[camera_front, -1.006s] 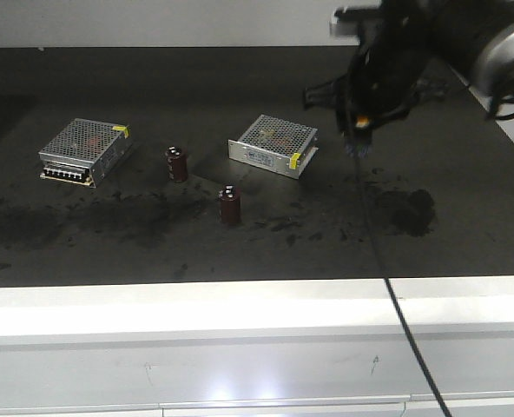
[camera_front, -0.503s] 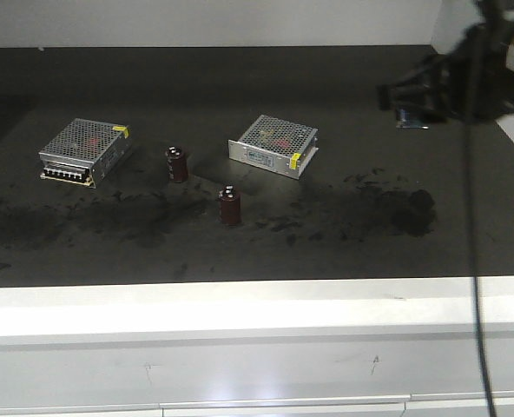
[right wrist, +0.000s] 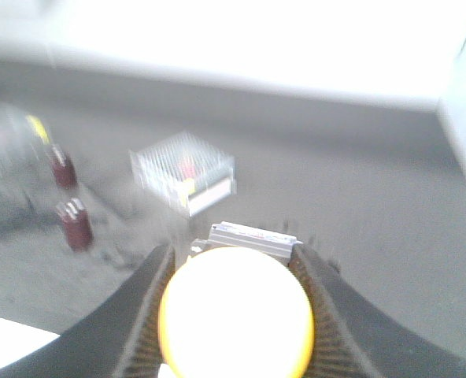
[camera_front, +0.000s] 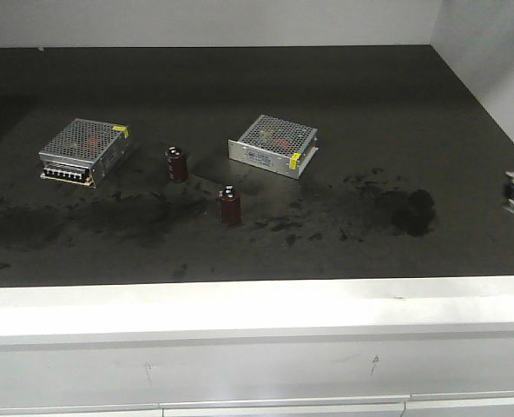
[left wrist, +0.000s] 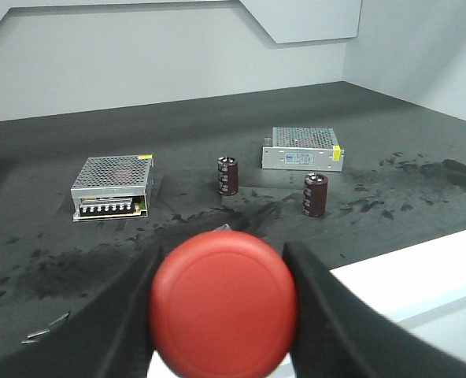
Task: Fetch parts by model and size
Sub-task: 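Lift the yellow-capped button with the right gripper and retract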
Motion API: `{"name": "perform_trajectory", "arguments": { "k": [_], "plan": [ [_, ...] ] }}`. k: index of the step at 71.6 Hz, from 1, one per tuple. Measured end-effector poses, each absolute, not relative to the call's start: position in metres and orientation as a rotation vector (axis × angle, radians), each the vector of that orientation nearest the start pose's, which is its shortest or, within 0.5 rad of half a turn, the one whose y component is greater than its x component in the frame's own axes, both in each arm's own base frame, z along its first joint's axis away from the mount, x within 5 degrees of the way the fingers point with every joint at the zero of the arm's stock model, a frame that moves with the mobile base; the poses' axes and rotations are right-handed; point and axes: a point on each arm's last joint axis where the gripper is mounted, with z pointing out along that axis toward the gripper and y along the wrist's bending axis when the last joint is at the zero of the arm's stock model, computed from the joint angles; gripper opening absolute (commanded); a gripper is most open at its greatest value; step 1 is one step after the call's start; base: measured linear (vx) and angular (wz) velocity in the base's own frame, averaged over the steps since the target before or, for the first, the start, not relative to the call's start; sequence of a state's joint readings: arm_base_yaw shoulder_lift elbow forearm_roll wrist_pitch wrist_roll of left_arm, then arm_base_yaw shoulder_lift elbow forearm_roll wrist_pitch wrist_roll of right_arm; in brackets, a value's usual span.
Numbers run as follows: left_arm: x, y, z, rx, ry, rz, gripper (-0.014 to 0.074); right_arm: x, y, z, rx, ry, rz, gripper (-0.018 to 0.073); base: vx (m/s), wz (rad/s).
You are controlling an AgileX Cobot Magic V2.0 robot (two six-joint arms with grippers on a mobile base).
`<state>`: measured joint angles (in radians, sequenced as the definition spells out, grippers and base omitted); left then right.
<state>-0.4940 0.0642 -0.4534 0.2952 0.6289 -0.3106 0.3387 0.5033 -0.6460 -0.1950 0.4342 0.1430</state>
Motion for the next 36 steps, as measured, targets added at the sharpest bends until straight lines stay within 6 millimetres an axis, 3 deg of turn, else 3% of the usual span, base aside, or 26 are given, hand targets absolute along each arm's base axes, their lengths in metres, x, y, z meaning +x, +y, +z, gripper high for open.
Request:
{"name": "perform_trajectory", "arguments": {
  "k": [15,36],
  "plan": [
    [0.027,0.003,0.302,0.233,1.692,-0.274,-0.0004,0.058,0.012,0.333,-0.250,1.636,0.157,-0.0002,0.00,0.00],
    [0.027,0.003,0.302,0.233,1.692,-0.274,-0.0004,0.049,0.009,0.327,-0.249,1.606,0.150,-0.0002,0.00,0.00]
  ]
}}
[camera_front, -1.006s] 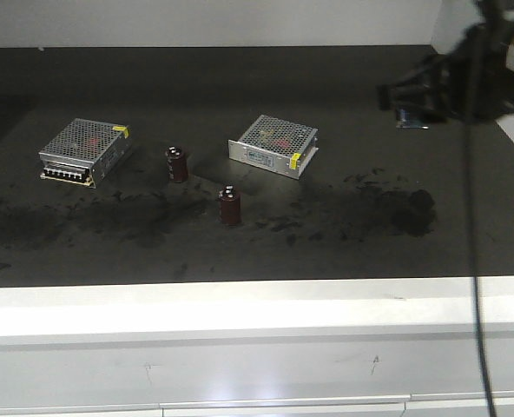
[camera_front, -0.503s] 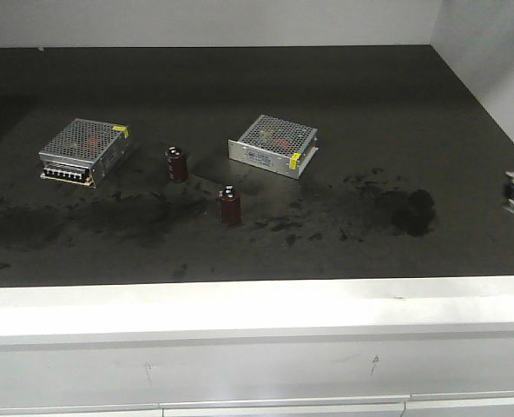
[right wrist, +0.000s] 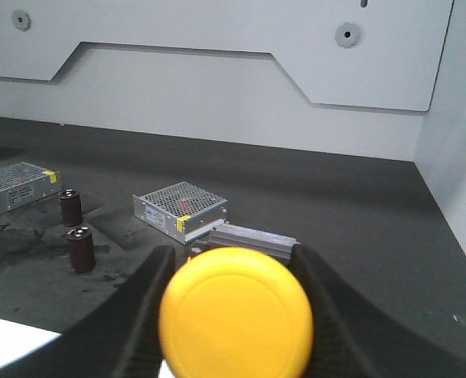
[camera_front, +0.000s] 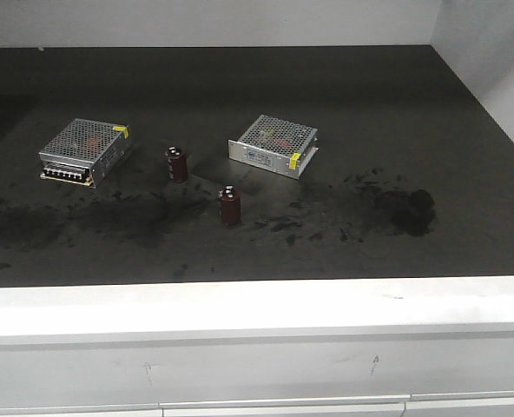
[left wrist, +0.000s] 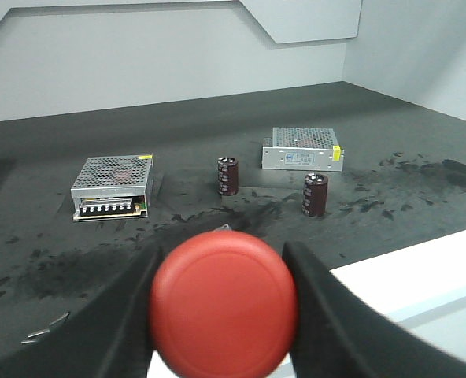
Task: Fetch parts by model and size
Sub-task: 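Lift the yellow-capped button with the right gripper and retract, then drive the base away from the bench to the counter with the red tray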
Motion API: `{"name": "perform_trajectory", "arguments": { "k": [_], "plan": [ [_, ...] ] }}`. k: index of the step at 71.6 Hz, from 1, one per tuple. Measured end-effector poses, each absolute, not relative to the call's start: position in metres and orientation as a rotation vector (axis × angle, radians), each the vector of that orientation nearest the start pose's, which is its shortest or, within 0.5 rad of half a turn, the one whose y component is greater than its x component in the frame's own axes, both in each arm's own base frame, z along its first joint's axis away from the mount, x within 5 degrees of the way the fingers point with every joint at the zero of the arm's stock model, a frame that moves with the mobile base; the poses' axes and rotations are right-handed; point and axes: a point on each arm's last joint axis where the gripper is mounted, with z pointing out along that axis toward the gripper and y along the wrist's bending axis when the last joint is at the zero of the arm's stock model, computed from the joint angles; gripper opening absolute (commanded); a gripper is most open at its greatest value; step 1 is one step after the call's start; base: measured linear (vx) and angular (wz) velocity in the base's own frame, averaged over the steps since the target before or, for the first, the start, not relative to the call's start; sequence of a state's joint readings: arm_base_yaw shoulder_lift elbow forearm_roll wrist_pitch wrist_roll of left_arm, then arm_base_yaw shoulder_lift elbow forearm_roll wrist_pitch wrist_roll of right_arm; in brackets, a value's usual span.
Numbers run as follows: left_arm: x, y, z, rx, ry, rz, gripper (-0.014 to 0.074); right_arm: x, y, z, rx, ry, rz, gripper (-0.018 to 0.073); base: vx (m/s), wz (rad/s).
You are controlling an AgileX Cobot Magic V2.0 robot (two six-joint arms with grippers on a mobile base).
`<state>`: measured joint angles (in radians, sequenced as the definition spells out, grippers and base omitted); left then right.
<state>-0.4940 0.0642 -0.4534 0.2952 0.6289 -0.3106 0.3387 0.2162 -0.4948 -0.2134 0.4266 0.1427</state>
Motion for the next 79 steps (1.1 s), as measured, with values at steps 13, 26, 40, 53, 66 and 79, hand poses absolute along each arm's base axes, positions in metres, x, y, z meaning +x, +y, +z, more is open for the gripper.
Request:
{"name": "perform_trajectory", "arguments": {
  "k": [13,26,40,53,66,79],
  "plan": [
    [0.0270,0.0032,0.3023,0.233,1.692,-0.274,-0.0004,0.0491,0.0088,0.3267,-0.249,1.606,0.149,-0.0002,0.00,0.00],
    [0.0270,0.0032,0.3023,0.233,1.692,-0.274,-0.0004,0.0491,0.0088,0.3267,-0.249,1.606,0.149,-0.0002,0.00,0.00],
    [0.0270,0.0032,0.3023,0.233,1.692,-0.274,-0.0004,0.0491,0.0088,0.3267,-0.250,1.605,0.148,-0.0002,-0.01,0.04],
    [0.0271,0.0031,0.3024,0.233,1.690,-0.275,-0.0004,0.0492,0.0087,0.3267,-0.251,1.605,0.146,-0.0002,-0.07,0.28],
    [0.0271,0.0031,0.3024,0.233,1.690,-0.275,-0.0004,0.0492,0.0087,0.3267,-0.251,1.605,0.146,-0.0002,-0.11,0.62],
    [0.0271,0.0031,0.3025,0.233,1.689,-0.275,-0.0004,0.0492,0.0087,0.3267,-0.251,1.605,0.146,-0.0002,-0.10,0.77]
  ]
}}
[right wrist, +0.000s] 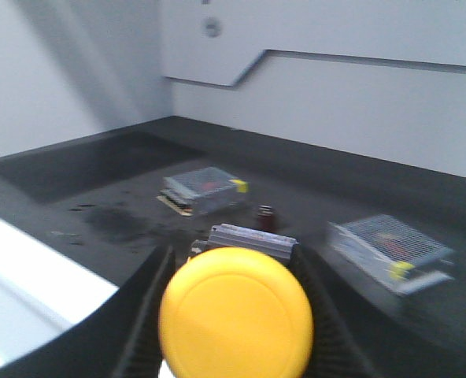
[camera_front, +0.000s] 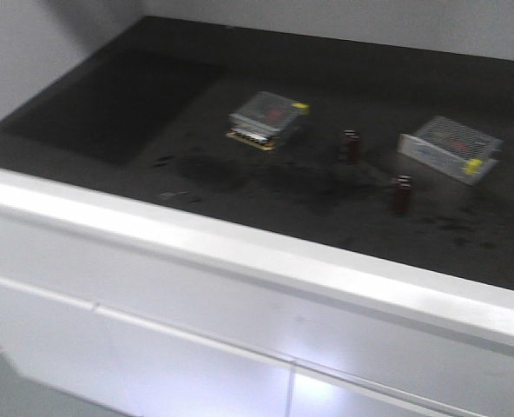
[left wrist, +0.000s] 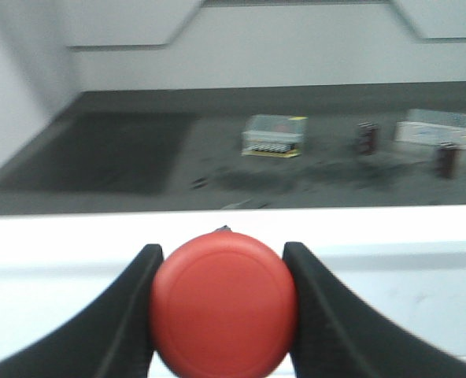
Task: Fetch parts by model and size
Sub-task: 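Drive the base away from the bench to the counter with the red tray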
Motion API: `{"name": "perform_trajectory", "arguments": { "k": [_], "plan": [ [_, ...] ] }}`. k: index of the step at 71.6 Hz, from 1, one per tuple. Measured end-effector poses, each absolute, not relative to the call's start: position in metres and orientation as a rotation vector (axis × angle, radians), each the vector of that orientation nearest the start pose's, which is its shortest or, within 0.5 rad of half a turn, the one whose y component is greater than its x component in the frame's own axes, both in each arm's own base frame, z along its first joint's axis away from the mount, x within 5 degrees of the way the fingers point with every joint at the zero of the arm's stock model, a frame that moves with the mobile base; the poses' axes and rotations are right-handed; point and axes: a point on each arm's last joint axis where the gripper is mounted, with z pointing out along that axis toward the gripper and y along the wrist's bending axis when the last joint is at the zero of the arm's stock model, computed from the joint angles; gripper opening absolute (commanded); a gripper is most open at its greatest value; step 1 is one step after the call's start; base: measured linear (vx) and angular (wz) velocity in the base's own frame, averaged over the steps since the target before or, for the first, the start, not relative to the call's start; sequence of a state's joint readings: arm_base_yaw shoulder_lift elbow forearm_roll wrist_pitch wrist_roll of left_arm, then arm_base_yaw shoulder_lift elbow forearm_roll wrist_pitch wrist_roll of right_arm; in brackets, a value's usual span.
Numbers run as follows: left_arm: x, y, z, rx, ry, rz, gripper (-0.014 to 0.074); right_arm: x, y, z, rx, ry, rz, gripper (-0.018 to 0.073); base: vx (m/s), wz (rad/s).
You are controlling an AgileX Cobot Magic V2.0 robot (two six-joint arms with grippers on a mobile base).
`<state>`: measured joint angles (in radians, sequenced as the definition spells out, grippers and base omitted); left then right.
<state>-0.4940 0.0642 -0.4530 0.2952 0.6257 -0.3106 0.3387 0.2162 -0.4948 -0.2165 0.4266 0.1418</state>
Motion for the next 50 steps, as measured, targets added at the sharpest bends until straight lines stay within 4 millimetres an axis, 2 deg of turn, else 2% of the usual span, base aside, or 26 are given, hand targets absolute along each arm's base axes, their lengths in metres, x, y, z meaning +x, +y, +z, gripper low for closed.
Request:
{"name": "perform_trajectory", "arguments": {
  "k": [50],
  "plan": [
    [0.0271,0.0031,0.3025,0.233,1.689,-0.275,-0.0004,0.0492,0.0087,0.3267,-0.251,1.605,0.146,-0.0002,-0.06,0.92]
  ]
}}
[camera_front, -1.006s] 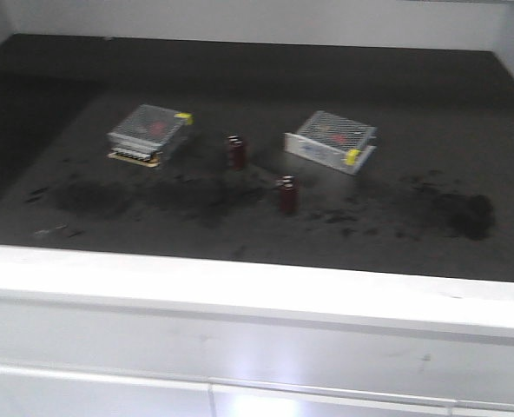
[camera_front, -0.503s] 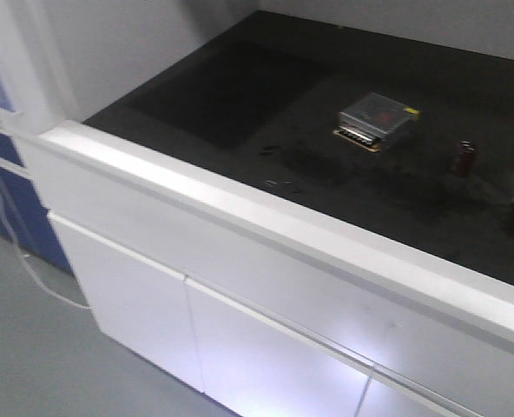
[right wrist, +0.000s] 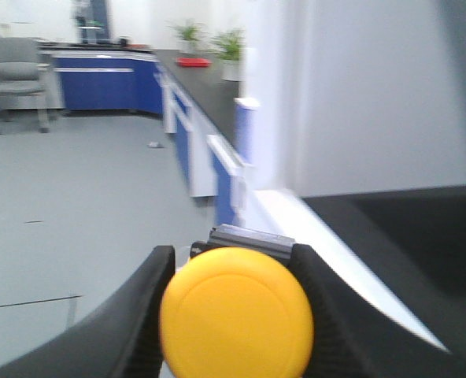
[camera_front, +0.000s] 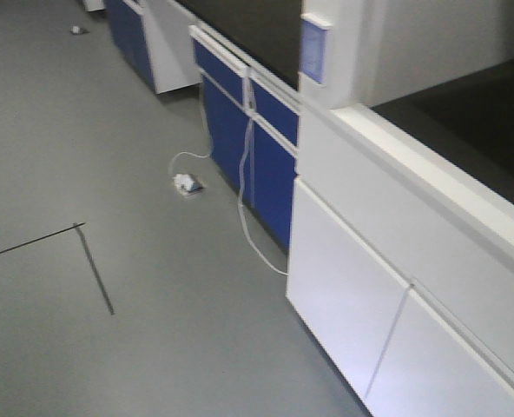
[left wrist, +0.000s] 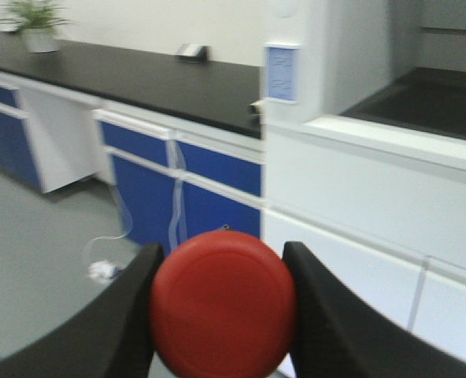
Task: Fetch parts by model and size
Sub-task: 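Drive the base away from the bench to the counter with the red tray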
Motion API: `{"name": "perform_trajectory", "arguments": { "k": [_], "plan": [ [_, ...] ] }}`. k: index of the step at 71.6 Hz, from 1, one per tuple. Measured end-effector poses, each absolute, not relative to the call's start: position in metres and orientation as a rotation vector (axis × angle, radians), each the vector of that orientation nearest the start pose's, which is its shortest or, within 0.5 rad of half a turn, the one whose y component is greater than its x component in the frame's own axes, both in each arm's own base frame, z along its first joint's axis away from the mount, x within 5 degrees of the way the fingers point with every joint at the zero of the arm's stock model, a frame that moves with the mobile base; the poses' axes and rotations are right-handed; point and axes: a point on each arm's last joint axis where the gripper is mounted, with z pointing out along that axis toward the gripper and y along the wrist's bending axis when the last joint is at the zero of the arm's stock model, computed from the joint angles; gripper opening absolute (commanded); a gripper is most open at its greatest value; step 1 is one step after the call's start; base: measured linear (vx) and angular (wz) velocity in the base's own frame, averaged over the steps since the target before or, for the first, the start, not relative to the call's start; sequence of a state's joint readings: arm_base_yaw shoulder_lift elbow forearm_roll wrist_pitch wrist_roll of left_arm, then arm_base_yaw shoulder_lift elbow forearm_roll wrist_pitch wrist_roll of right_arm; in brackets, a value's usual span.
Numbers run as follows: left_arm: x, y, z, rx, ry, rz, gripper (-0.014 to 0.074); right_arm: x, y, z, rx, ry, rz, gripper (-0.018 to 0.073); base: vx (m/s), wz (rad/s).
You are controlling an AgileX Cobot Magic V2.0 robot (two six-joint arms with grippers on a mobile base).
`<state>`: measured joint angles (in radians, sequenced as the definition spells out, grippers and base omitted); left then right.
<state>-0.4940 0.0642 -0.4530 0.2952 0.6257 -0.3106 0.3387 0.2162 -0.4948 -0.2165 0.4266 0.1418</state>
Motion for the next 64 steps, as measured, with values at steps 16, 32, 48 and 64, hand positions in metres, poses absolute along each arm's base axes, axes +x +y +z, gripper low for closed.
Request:
{"name": "perform_trajectory", "arguments": {
  "k": [16,32,48,64],
  "plan": [
    [0.0271,0.0031,0.3025,0.233,1.689,-0.275,-0.0004,0.0492,0.0087,0.3267,-0.251,1.605,0.146,-0.0002,-0.02,0.99],
    [0.0271,0.0031,0.3025,0.233,1.689,-0.275,-0.0004,0.0492,0.0087,0.3267,-0.251,1.605,0.146,-0.0002,0.03,0.75],
    [0.0271,0.0031,0.3025,0.233,1.689,-0.275,-0.0004,0.0492,0.0087,0.3267,-0.251,1.605,0.146,-0.0002,0.11,0.37],
    [0.0271,0.0031,0.3025,0.233,1.689,-0.275,-0.0004,0.0492,0.0087,0.3267,-0.251,1.605,0.146,-0.0002,0.21,0.21]
  ]
}}
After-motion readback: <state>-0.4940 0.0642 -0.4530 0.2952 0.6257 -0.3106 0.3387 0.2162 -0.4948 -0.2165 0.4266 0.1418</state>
